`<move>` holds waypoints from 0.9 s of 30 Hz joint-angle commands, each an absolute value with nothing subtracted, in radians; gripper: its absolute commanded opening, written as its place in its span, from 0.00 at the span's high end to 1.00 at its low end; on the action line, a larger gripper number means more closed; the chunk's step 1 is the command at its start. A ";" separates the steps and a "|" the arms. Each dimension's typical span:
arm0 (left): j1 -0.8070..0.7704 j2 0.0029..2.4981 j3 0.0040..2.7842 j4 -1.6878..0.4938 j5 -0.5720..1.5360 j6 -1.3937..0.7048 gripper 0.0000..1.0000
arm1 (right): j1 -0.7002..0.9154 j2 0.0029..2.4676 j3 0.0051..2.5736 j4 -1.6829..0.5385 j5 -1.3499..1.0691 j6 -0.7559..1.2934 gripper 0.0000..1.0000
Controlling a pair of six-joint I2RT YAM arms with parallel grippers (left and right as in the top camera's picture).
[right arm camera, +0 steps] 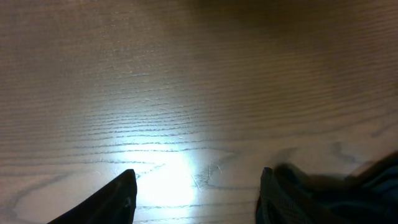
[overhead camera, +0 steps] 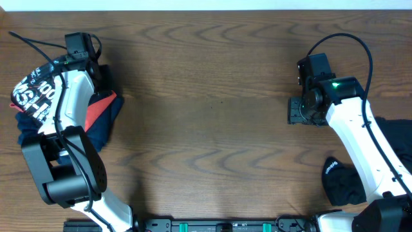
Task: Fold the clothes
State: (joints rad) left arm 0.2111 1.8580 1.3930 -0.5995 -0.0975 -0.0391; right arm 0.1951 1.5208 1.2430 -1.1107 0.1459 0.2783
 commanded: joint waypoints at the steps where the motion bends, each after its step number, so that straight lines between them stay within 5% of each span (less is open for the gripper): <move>1: 0.210 1.855 1.392 -0.611 -0.114 -0.031 0.94 | 0.188 1.509 1.256 -1.111 0.142 0.272 0.38; 17: 0.127 1.709 1.391 -0.916 -0.087 -0.065 0.94 | 0.188 1.509 1.256 -1.112 0.142 0.272 0.38; 18: 0.127 1.712 1.391 -0.921 -0.087 -0.065 0.92 | 0.188 1.509 1.256 -1.112 0.142 0.271 0.38; 20: 0.128 1.716 1.391 -0.919 -0.087 -0.065 0.44 | 0.188 1.509 1.256 -1.113 0.142 0.265 0.37; 27: 0.115 1.684 1.392 -0.903 -0.060 -0.065 0.39 | 0.188 1.509 1.256 -1.110 0.140 0.265 0.20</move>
State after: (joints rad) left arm 0.1272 1.7058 1.3914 -0.9081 -0.0849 -0.0559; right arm 0.1951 1.5208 1.2430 -1.1137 0.1452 0.2760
